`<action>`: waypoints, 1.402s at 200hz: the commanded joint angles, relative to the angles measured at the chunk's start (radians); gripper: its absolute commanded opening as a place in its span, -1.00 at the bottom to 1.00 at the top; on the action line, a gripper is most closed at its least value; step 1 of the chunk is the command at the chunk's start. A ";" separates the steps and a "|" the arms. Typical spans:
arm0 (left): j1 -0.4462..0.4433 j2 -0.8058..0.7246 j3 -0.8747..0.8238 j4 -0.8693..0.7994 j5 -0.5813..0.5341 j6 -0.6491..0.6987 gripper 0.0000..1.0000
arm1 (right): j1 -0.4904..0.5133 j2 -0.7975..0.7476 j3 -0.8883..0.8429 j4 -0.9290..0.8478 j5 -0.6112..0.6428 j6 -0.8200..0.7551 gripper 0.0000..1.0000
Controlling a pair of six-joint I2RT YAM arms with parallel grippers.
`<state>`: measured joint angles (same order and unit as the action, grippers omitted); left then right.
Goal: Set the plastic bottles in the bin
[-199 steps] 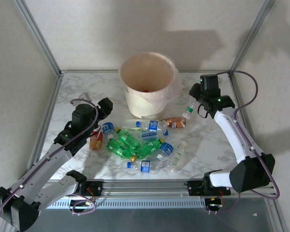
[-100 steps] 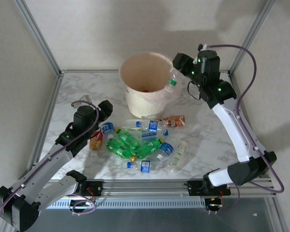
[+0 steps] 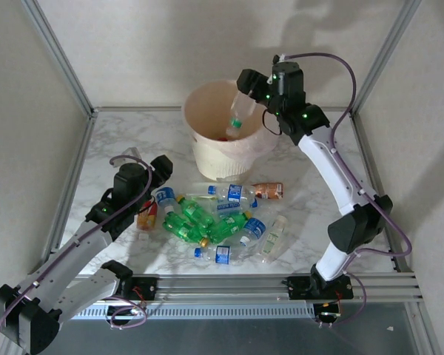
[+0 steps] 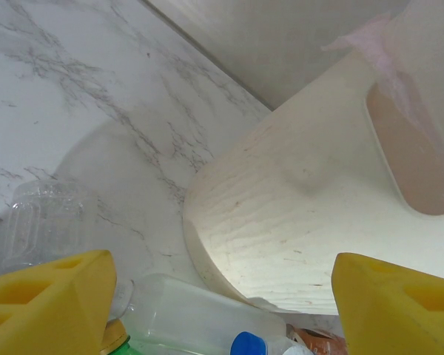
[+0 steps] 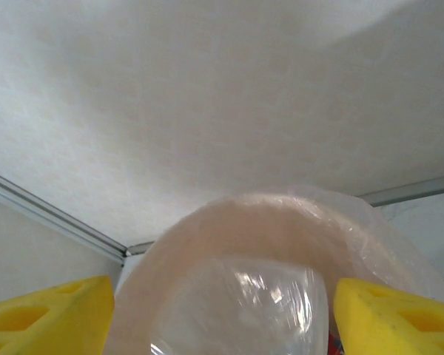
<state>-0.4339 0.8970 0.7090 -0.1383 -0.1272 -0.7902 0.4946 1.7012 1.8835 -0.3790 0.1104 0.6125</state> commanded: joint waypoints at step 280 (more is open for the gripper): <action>-0.004 0.162 -0.168 0.229 0.218 -0.135 0.09 | 0.012 -0.706 -1.355 0.462 -0.412 0.207 0.71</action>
<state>-0.4320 1.0378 0.5709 0.0296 0.0444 -0.8932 0.5018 0.9676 0.5613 -0.0208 -0.2737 0.7906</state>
